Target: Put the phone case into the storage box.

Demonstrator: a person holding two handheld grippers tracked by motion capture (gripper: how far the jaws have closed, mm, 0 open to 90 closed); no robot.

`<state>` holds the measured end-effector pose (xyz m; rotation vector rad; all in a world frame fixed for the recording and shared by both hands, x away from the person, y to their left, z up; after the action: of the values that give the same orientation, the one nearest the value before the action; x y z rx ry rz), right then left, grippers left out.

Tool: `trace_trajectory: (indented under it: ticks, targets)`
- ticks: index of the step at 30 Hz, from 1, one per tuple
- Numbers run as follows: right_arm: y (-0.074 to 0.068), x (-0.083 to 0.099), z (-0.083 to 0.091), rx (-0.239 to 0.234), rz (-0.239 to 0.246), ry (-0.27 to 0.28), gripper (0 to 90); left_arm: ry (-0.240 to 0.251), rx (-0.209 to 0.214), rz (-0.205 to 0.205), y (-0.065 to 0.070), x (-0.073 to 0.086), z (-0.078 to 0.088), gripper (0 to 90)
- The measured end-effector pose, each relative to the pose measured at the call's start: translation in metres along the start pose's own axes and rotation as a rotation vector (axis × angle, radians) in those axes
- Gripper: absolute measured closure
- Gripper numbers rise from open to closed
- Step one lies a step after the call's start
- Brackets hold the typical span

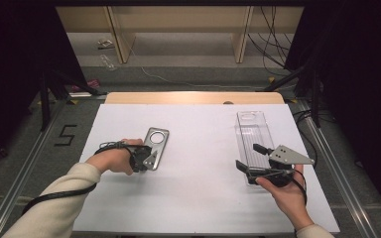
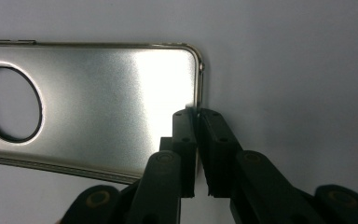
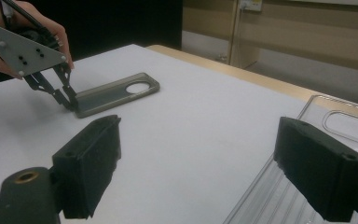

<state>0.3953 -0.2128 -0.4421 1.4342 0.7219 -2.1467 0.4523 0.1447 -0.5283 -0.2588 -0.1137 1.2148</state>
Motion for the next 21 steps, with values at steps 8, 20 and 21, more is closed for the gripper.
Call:
trace_trajectory:
  ticks: [8, 20, 21]
  targets:
    - [0.0001, 0.0002, -0.0002, -0.001, -0.002, 0.000, 15.8, -0.003, -0.006, -0.012, 0.0005, -0.0010, -0.0001, 85.3]
    - [-0.0001, 0.0006, -0.0004, -0.001, -0.004, 0.000, 15.8, 0.000, -0.016, -0.026, 0.0023, -0.0031, 0.0009, 87.1]
    - [-0.0002, 0.0006, -0.0004, -0.002, -0.003, 0.000, 15.8, 0.007, -0.015, -0.019, 0.0034, -0.0032, 0.0009, 87.2]
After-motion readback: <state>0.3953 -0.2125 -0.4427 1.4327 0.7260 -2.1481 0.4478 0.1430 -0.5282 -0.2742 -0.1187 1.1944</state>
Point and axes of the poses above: each handheld gripper's, and its own axes: z roughly backward along the jaws, x roughly out of its underside, y roughly to its right, the point moved 7 cm from there along -z, roughly forward along the jaws, and after that the axes turned 10 degrees about -z, right-handed, at the moved point
